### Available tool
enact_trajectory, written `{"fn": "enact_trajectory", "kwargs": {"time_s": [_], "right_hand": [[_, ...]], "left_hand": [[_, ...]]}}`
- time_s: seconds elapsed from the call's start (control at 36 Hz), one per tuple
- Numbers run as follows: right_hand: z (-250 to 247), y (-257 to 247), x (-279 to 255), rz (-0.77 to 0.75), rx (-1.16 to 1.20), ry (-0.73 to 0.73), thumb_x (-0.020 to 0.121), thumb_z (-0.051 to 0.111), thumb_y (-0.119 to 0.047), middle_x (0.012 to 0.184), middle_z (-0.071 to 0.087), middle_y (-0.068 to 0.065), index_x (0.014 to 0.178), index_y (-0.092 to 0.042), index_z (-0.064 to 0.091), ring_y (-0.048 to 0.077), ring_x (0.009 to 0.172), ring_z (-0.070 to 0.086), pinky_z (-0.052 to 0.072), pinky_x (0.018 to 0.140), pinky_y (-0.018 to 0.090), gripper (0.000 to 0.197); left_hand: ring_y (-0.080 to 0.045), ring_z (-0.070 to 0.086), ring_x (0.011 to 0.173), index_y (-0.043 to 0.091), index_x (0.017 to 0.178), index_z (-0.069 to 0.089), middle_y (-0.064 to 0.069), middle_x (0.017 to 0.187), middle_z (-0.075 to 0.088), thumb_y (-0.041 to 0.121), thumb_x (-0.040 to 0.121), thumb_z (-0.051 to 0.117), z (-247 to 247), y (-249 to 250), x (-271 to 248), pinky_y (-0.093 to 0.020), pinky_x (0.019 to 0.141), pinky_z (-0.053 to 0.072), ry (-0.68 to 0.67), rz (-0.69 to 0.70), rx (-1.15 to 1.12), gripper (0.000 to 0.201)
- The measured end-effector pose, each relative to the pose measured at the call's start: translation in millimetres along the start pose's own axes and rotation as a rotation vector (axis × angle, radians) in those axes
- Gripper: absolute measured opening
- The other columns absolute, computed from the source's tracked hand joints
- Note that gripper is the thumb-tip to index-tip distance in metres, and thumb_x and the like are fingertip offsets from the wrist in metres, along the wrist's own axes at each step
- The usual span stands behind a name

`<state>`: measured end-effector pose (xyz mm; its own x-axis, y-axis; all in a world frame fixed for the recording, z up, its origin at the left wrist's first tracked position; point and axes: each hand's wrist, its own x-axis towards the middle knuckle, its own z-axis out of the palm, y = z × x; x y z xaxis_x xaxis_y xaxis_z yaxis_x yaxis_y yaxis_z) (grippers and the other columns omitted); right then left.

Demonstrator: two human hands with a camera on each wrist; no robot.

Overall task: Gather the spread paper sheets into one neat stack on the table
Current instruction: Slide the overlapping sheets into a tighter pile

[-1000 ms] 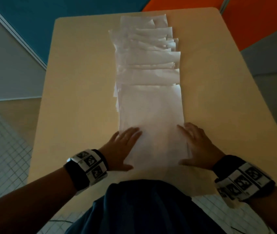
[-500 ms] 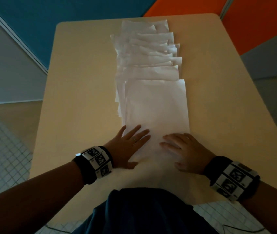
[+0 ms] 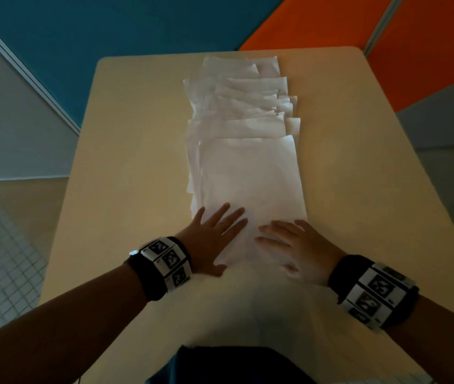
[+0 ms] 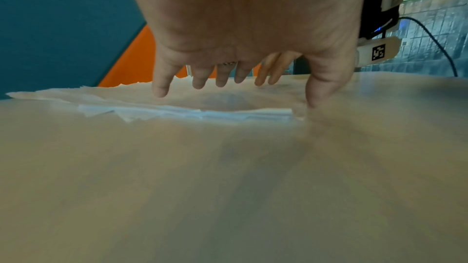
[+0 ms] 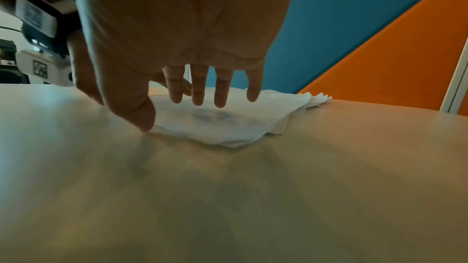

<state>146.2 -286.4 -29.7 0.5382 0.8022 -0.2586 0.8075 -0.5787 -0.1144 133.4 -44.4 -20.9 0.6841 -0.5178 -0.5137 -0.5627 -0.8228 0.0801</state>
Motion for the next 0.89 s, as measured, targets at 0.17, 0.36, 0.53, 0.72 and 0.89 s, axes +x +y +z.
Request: {"fn": "enact_trajectory", "kwargs": {"time_s": [0.17,0.36,0.53,0.72,0.89], "right_hand": [[2,23,15,0.050,-0.002,0.014,0.062,0.060,-0.029,0.131,0.061,-0.001,0.127,-0.025,0.049,0.020,0.112,0.061,0.058,0.079,0.039,0.065],[-10,42,35,0.028,-0.004,0.052,0.047,0.081,-0.030,0.125,0.066,0.001,0.123,-0.022,0.056,0.022,0.105,0.068,0.059,0.071,0.038,0.080],[-7,51,35,0.022,0.046,0.015,0.050,0.075,-0.030,0.130,0.061,-0.003,0.127,-0.027,0.049,0.017,0.112,0.059,0.059,0.070,0.033,0.081],[-14,74,58,0.036,0.035,0.061,0.049,0.080,-0.024,0.127,0.064,0.001,0.126,-0.024,0.046,0.022,0.107,0.067,0.061,0.066,0.036,0.085],[-16,72,56,0.007,-0.020,0.080,0.039,0.080,-0.035,0.125,0.064,-0.003,0.123,-0.028,0.049,0.017,0.111,0.055,0.059,0.066,0.032,0.089]], "left_hand": [[-0.028,-0.011,0.148,0.016,0.150,-0.012,-0.005,0.159,-0.019,0.050,0.084,0.047,-7,-16,11,-0.056,0.119,0.010,-0.005,-0.067,-0.013,0.095],[-0.027,-0.010,0.149,0.019,0.150,-0.011,-0.004,0.160,-0.017,0.052,0.084,0.048,-19,-29,24,-0.055,0.117,0.009,0.004,-0.129,-0.076,0.095],[-0.025,-0.012,0.149,0.020,0.150,-0.012,-0.002,0.160,-0.018,0.055,0.083,0.048,-18,-36,31,-0.054,0.118,0.009,0.012,-0.144,-0.092,0.096],[-0.024,-0.011,0.149,0.019,0.151,-0.008,-0.002,0.160,-0.017,0.049,0.084,0.050,-30,-52,45,-0.052,0.119,0.011,0.034,-0.224,-0.172,0.093],[-0.022,-0.014,0.148,0.021,0.150,-0.009,-0.001,0.160,-0.018,0.055,0.080,0.047,-30,-60,47,-0.052,0.119,0.010,0.028,-0.215,-0.172,0.096]]}}
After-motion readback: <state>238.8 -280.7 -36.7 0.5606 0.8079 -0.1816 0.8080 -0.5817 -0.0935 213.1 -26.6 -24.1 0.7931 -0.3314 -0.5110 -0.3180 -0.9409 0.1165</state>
